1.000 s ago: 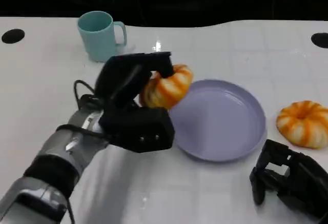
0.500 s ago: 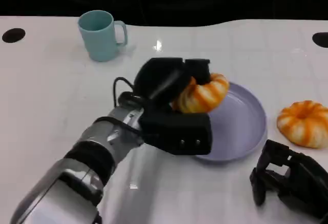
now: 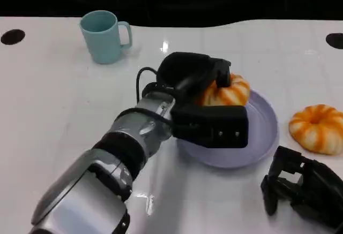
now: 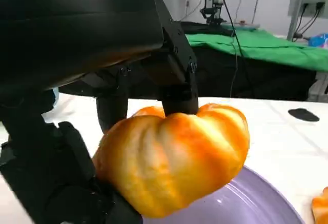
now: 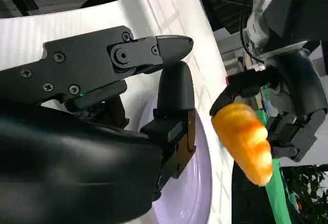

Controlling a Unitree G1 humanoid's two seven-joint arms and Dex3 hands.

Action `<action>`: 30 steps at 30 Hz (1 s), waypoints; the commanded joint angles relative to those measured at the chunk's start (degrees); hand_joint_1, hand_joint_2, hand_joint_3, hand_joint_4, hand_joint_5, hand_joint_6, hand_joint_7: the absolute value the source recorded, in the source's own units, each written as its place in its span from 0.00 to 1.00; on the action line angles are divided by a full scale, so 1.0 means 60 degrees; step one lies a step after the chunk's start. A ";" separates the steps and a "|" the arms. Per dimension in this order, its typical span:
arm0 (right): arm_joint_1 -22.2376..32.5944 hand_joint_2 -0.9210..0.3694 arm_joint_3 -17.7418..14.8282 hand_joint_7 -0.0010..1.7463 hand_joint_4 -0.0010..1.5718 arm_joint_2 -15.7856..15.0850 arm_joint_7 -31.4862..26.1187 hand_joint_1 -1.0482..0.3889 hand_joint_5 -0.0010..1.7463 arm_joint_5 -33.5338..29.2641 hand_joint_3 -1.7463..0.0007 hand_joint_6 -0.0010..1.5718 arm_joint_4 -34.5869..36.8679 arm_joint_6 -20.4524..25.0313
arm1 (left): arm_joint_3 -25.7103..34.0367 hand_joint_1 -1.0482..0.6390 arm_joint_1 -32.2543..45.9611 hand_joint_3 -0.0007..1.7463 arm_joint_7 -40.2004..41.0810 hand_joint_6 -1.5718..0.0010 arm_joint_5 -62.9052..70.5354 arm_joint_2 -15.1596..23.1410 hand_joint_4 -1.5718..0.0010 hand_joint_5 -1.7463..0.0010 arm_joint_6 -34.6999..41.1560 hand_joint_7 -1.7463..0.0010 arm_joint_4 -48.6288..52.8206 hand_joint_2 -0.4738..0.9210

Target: Grasp the bread from the table and place it into the plate.

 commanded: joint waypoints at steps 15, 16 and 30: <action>0.0206 0.00 -0.0050 0.92 0.46 -0.0107 -0.0090 0.33 1.00 -0.0020 0.89 0.40 -0.0072 0.0212 | -0.0760 0.00 -0.0478 0.32 -0.2851 1.00 0.0171 0.0619 1.00 0.91 0.0138 0.85 -0.0242 1.00; 0.0203 0.00 -0.0051 0.92 0.46 -0.0107 -0.0091 0.33 1.00 -0.0034 0.89 0.40 -0.0056 0.0157 | -0.0770 0.00 -0.0460 0.33 -0.2873 1.00 0.0168 0.0647 1.00 0.92 0.0121 0.85 -0.0281 1.00; 0.0157 0.00 -0.0055 0.94 0.46 -0.0095 -0.0116 0.34 1.00 -0.0017 0.88 0.39 0.0027 0.0134 | 0.0193 0.05 0.1050 0.28 -0.2900 0.99 -0.1037 0.1823 1.00 0.81 -0.1546 0.80 -0.1711 1.00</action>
